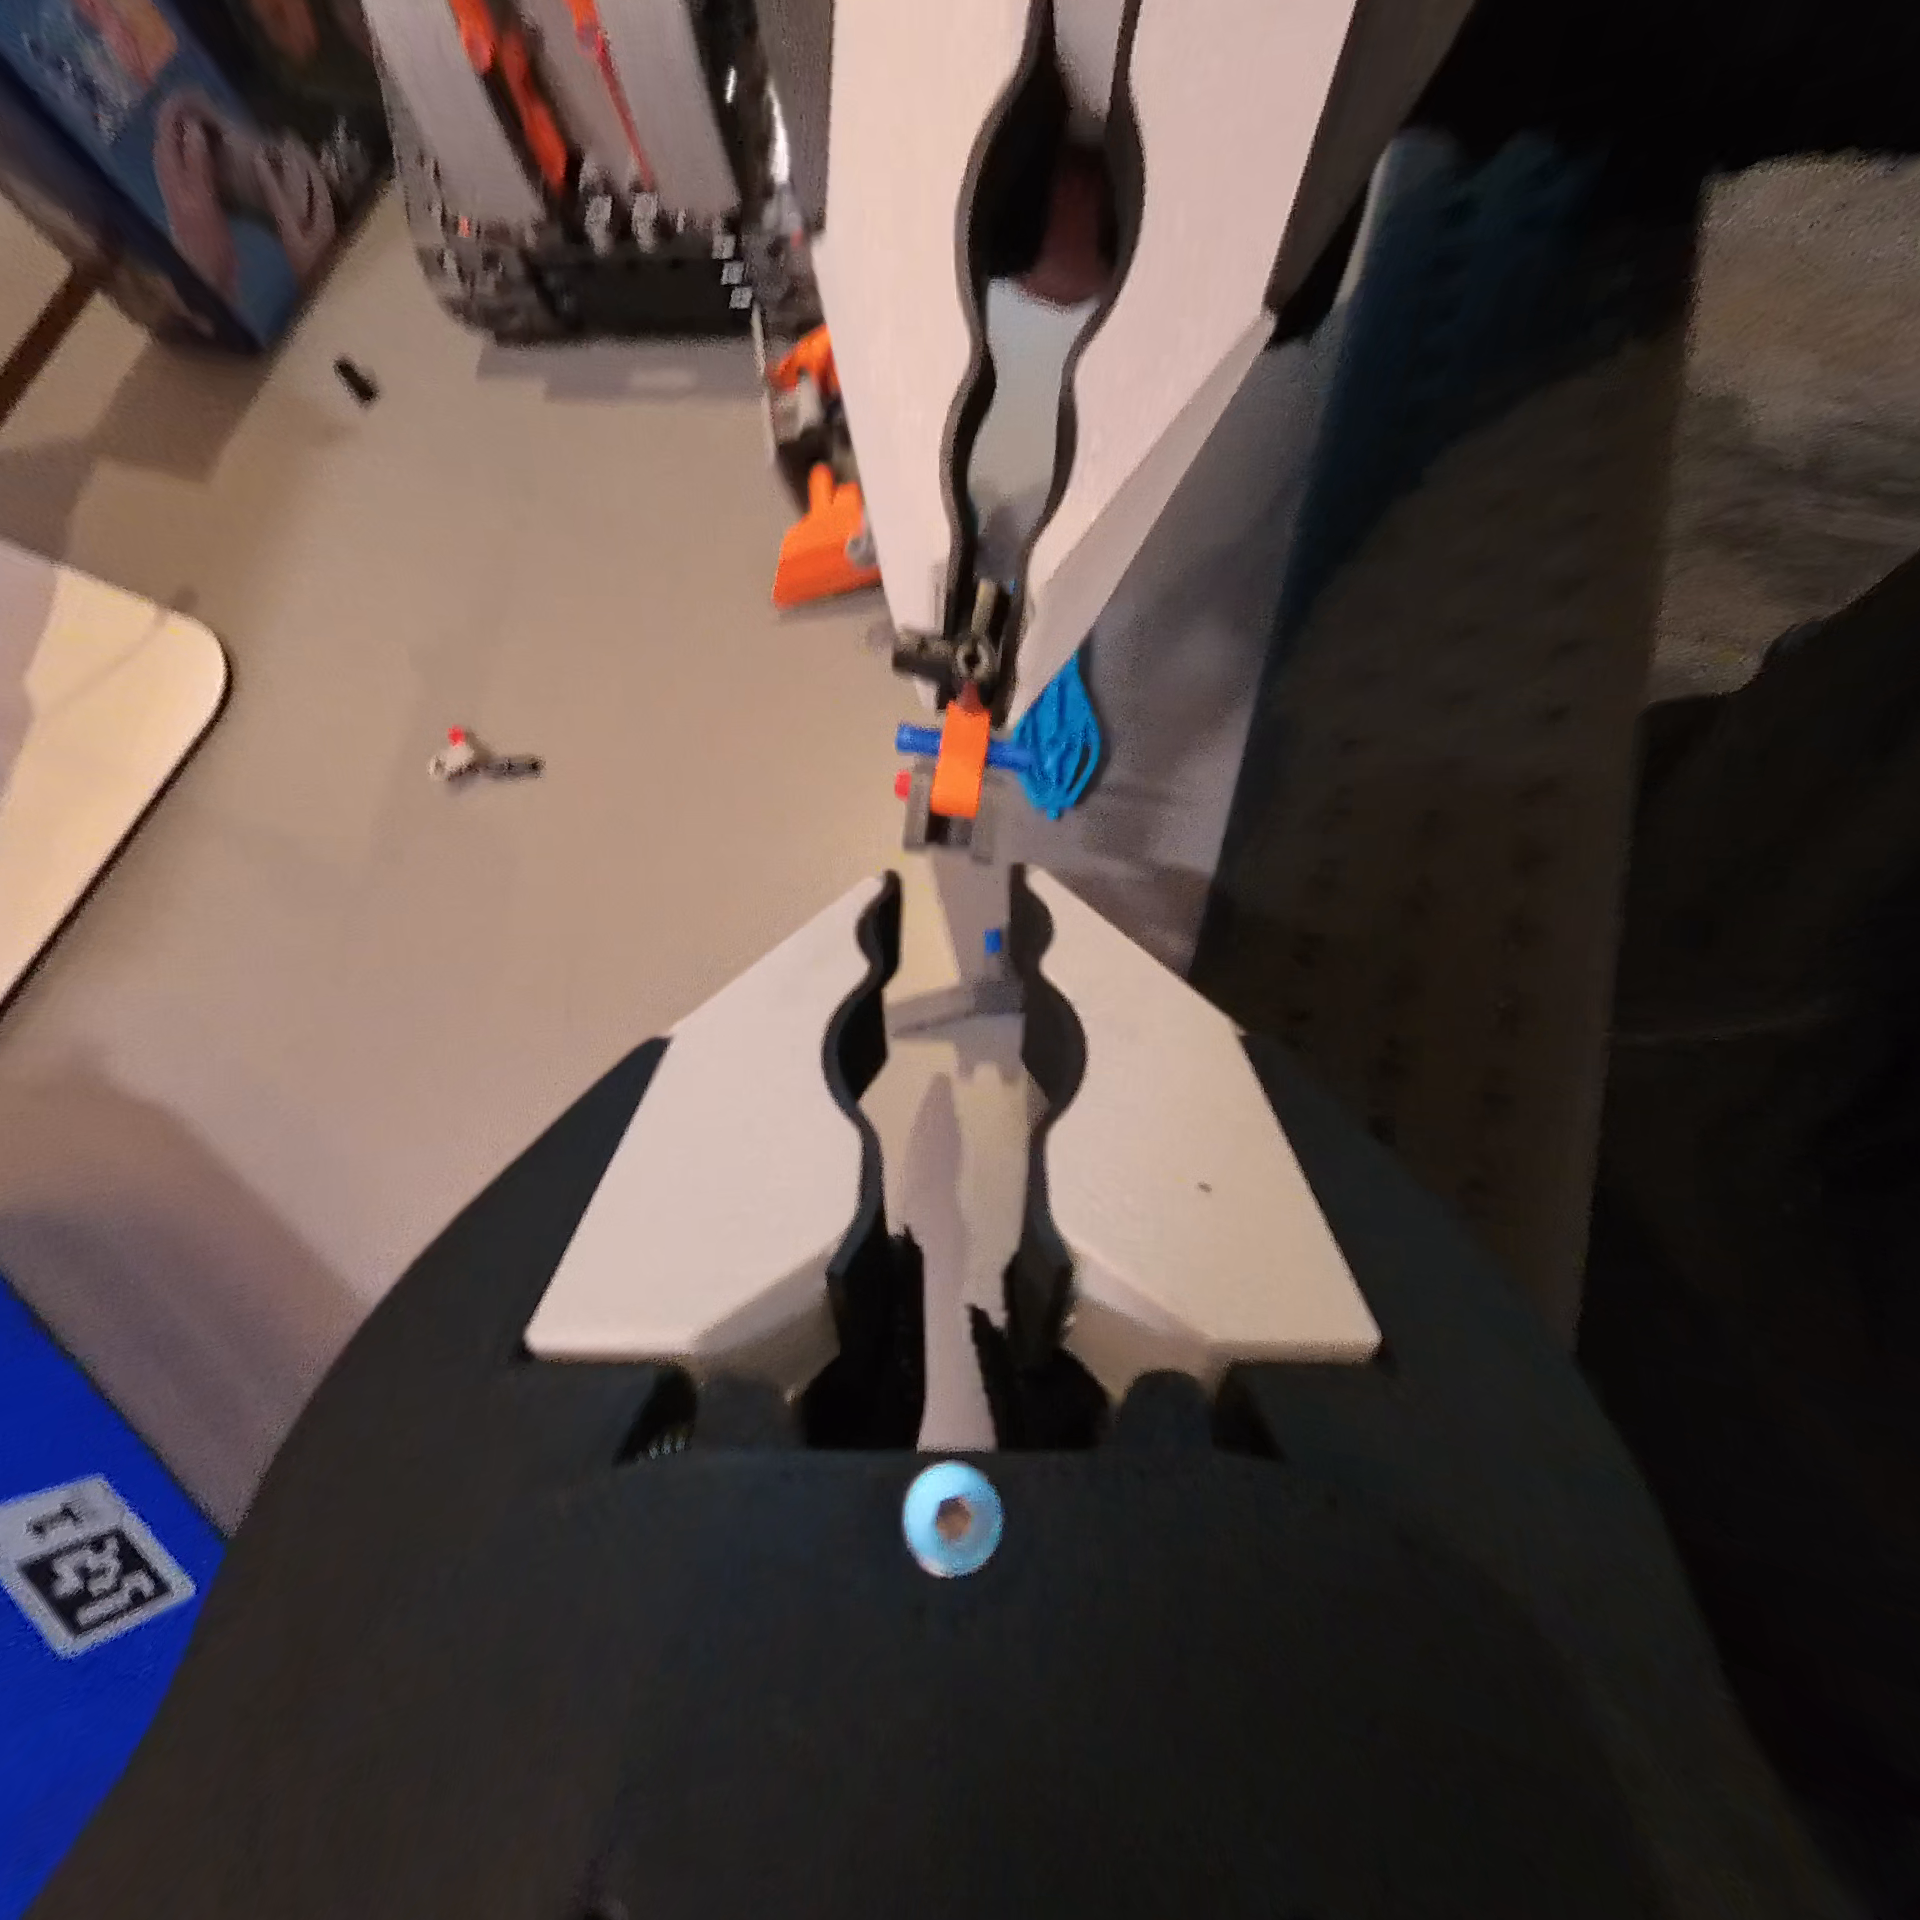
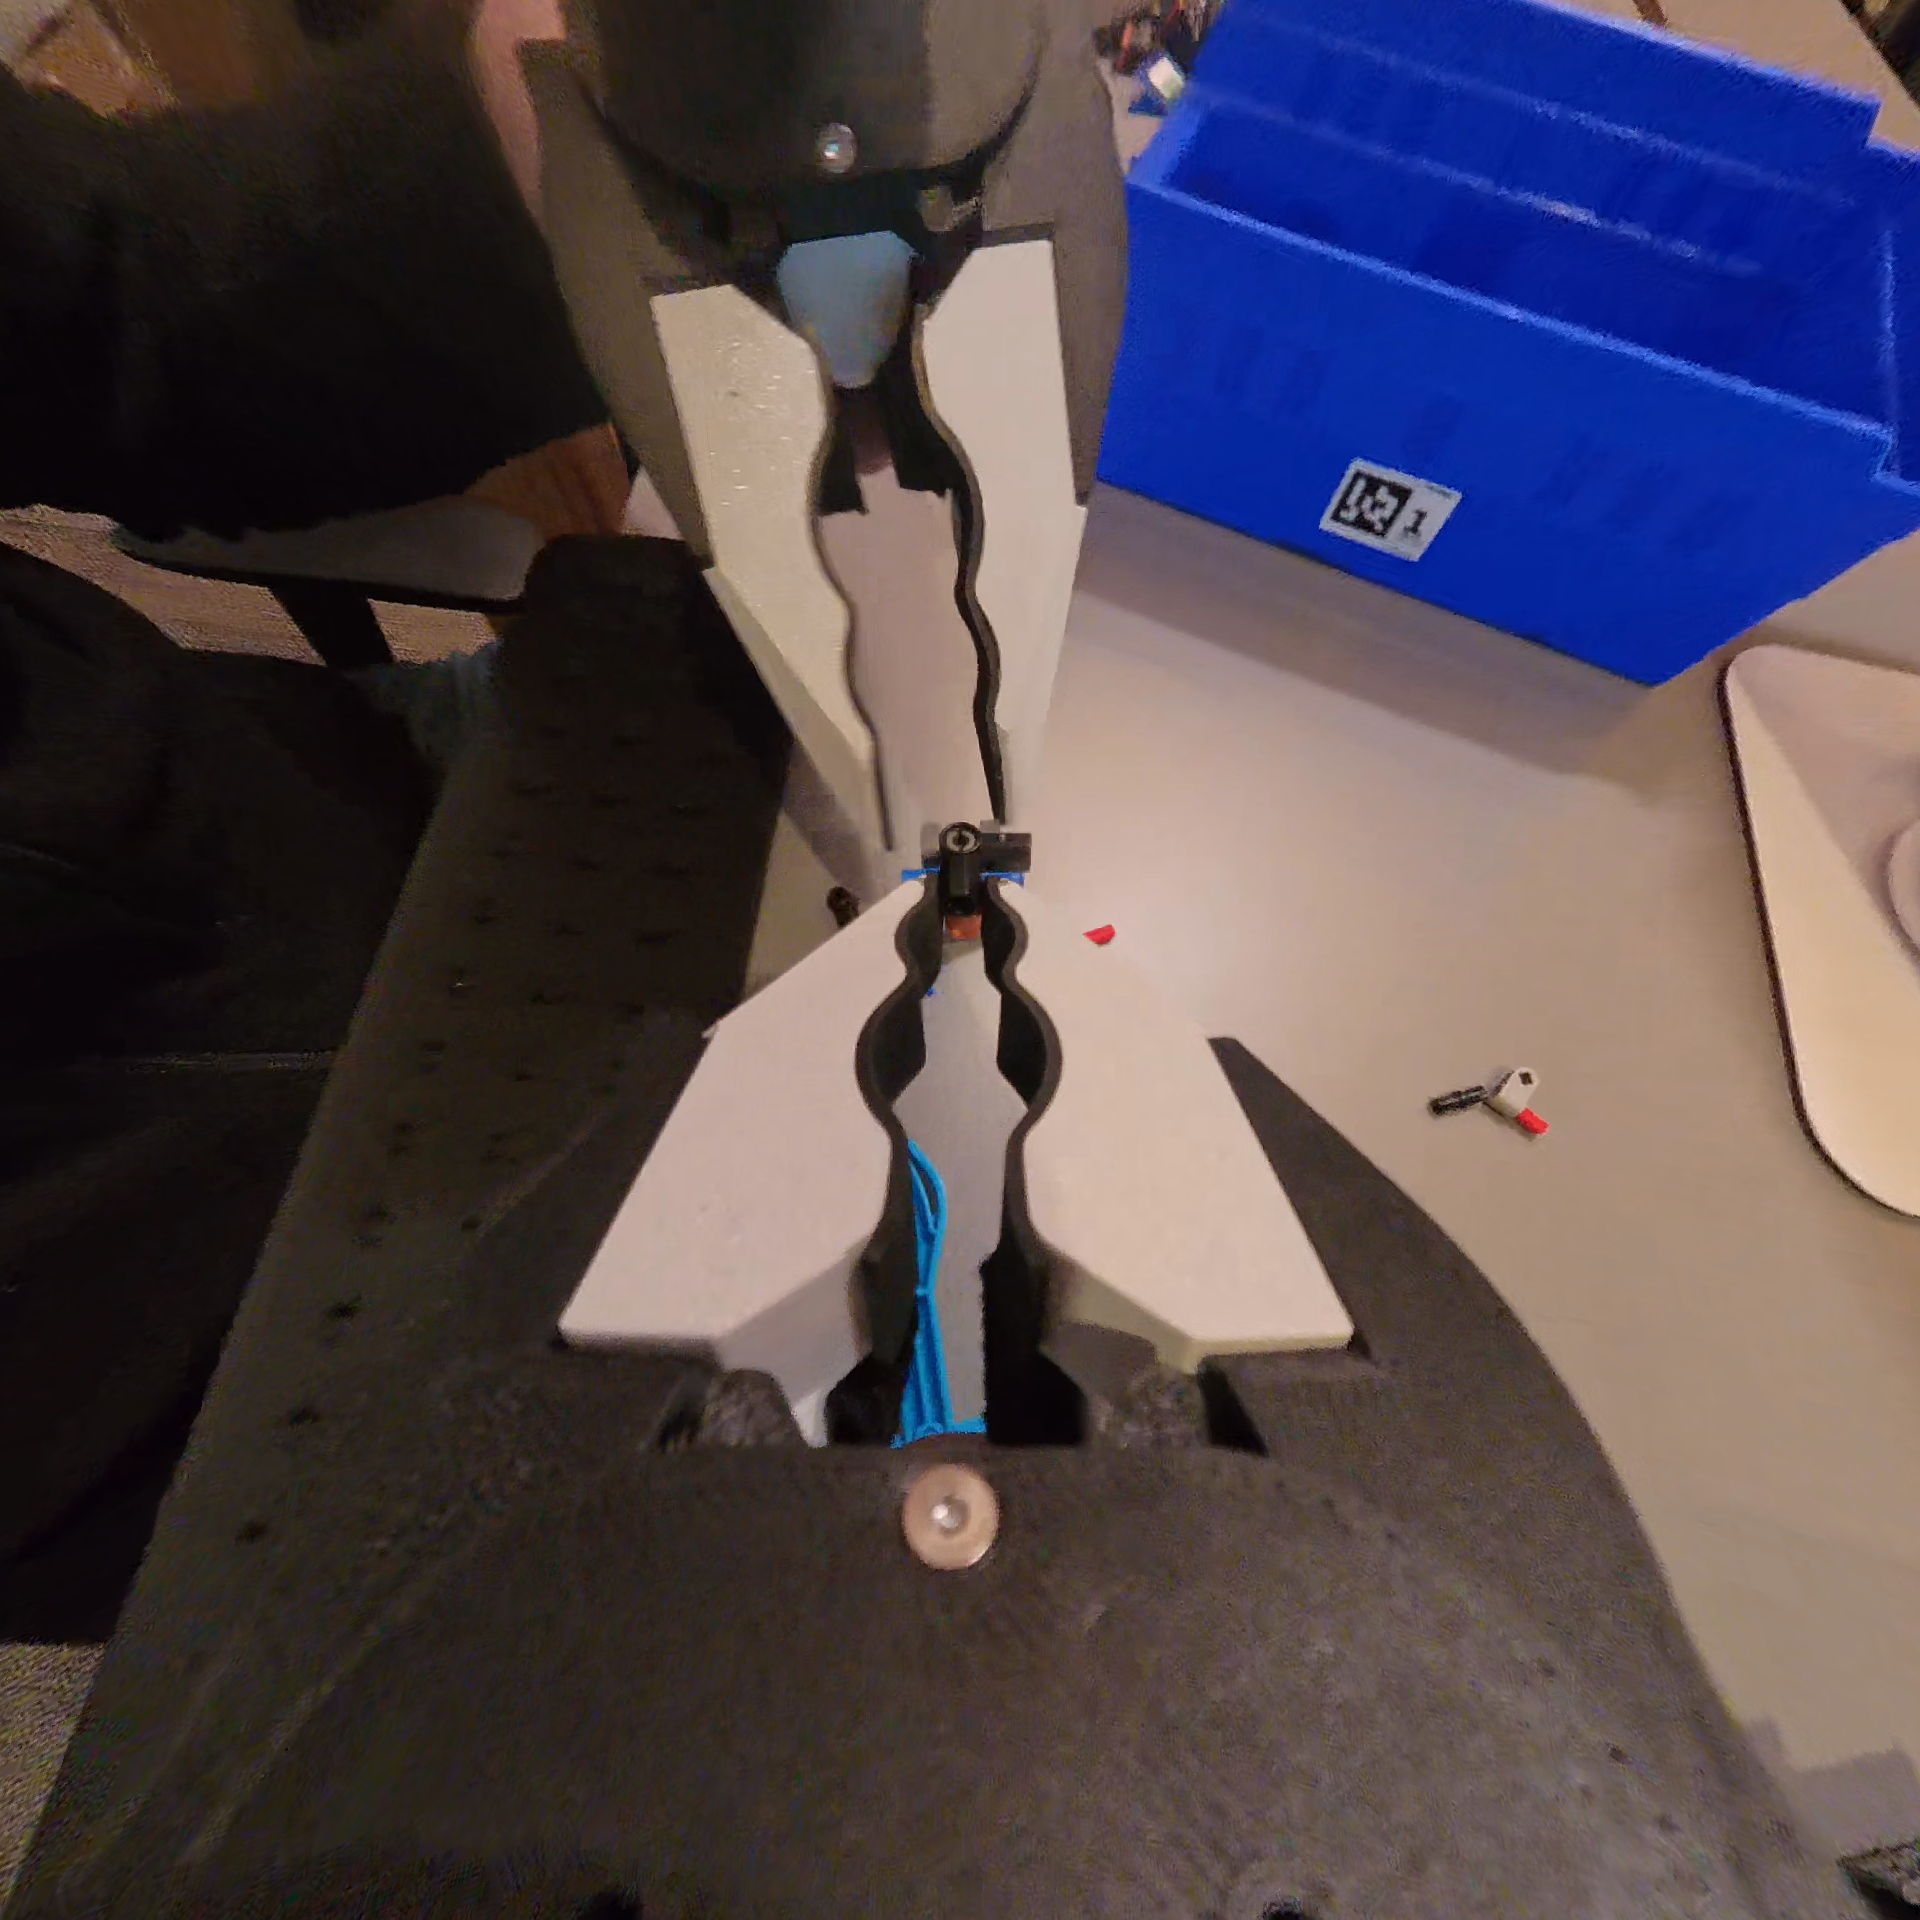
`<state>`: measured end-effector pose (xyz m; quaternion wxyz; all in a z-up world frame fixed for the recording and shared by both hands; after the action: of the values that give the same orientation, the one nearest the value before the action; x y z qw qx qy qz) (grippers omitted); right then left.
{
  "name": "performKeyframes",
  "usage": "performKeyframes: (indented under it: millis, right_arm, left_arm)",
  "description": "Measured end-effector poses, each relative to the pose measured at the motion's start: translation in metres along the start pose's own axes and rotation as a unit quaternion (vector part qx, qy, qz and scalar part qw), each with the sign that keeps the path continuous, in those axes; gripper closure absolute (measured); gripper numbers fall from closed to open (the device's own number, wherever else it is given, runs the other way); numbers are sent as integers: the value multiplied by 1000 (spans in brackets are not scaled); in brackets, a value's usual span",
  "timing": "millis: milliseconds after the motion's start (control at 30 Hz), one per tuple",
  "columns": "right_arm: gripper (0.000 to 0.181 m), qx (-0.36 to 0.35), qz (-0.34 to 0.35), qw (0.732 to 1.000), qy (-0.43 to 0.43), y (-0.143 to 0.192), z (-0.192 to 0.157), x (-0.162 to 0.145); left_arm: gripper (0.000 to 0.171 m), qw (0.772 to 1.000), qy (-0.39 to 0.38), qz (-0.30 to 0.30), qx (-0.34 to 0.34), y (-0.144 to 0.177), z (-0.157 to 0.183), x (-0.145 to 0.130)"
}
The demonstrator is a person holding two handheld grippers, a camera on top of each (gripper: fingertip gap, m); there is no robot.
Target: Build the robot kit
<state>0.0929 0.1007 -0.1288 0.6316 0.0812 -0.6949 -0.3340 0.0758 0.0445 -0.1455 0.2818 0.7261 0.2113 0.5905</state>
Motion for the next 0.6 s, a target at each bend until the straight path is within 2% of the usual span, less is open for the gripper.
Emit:
performKeyframes:
  millis: [67, 233, 367, 600]
  right_arm:
    - [176, 2, 1, 1000, -13, -2, 7, -6]
    - [176, -8, 27, 999, -44, 2, 20, -20]
    - [176, -12, 35, 998, -53, 3, 22, -30]
    - [176, -9, 39, 998, -47, -3, 20, -35]
  left_arm:
    - [141, 1000, -4, -30, 5, -3, -1, -16]
    - [146, 994, -96, -58, 13, -10, 6, -38]
    - [151, 969, -230, -85, 42, -19, 5, -47]
    - [145, 944, -311, -94, 62, -35, 3, -51]
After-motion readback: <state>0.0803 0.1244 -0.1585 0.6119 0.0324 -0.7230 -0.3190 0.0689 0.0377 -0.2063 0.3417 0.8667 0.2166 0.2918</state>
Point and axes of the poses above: each gripper's, where its closed fingertips meet, y back along the fingers, x out of its top, z = x × y across the jaws, the point moved 3 cm from there along y, back along the fingers, and after that the axes turned 5 degrees about x, right-handed, at the moved point
